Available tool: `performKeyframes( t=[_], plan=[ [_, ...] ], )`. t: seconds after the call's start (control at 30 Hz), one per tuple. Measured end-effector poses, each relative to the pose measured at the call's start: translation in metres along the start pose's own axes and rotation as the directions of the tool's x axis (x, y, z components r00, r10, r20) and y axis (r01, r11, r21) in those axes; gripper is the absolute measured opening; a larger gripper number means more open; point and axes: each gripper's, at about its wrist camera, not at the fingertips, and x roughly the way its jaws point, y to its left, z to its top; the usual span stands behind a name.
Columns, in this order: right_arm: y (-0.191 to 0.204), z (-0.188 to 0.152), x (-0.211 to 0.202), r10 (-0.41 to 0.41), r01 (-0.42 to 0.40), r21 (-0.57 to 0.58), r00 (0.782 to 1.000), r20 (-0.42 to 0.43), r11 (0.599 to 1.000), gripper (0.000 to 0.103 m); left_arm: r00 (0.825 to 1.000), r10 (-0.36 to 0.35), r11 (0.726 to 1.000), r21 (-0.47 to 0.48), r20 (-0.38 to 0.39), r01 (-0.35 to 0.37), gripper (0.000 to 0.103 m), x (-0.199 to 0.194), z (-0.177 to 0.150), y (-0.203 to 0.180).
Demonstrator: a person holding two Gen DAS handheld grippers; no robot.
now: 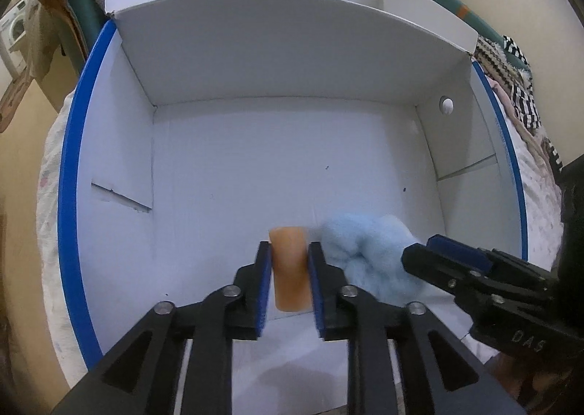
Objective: Organize soft objects
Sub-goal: 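Carry both items into the box and open both tools to drop them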
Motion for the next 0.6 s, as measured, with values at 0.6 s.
performKeyframes(
  t=[0.6],
  plan=[
    [-0.005, 0.008, -0.025, 0.012, -0.017, 0.041, 0.994, 0.108, 0.999, 0.098, 0.988, 0.108, 0.993, 0.028, 0.114, -0.112, 0.059, -0.024, 0.000, 0.004]
  ],
)
